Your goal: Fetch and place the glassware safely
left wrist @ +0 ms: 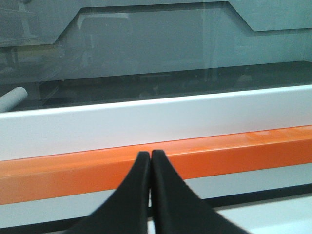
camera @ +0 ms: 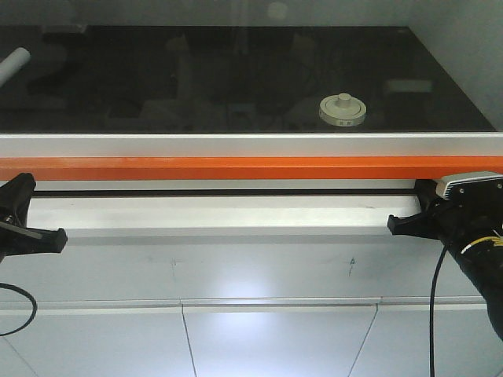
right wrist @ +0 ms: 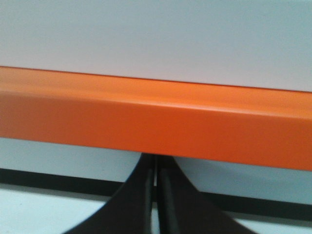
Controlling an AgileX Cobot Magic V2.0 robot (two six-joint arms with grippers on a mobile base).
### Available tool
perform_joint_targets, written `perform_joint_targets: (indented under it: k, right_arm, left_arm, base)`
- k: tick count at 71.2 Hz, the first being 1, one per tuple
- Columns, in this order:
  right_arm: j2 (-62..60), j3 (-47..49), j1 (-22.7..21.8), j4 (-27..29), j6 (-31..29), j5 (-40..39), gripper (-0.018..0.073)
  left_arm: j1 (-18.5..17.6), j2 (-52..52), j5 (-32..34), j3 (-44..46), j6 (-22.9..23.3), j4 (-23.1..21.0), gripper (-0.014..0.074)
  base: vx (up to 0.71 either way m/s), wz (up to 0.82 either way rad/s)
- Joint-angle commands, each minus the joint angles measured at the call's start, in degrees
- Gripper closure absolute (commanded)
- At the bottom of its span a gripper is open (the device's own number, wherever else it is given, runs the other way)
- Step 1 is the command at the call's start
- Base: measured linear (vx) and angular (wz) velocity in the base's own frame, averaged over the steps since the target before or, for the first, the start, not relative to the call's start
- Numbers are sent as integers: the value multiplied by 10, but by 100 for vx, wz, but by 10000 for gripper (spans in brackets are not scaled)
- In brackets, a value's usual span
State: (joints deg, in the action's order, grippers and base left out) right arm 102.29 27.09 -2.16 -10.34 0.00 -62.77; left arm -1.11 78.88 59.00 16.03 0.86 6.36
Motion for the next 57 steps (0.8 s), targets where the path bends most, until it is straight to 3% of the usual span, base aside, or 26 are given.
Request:
perform_joint_targets:
  k: [1,30,47,57]
  right_arm:
    - [-19,17,-3,2,-4,-60,560]
    - [-19,17,-3,4,-3,-70,560]
    - [-19,17,-3,4,-3,-70,560]
    - [-19,17,-3,4,4,-71,560]
  left_arm:
    - [-4,-9,28,11,2,-5,603]
    - [-4,5,-31,12,-9,-5,603]
    - [-4,90,48,14,-18,-9,603]
    - [-4,143,106,15,-18,-42,603]
  base:
    - [0,0]
    - [0,0]
    - [0,0]
    - [0,0]
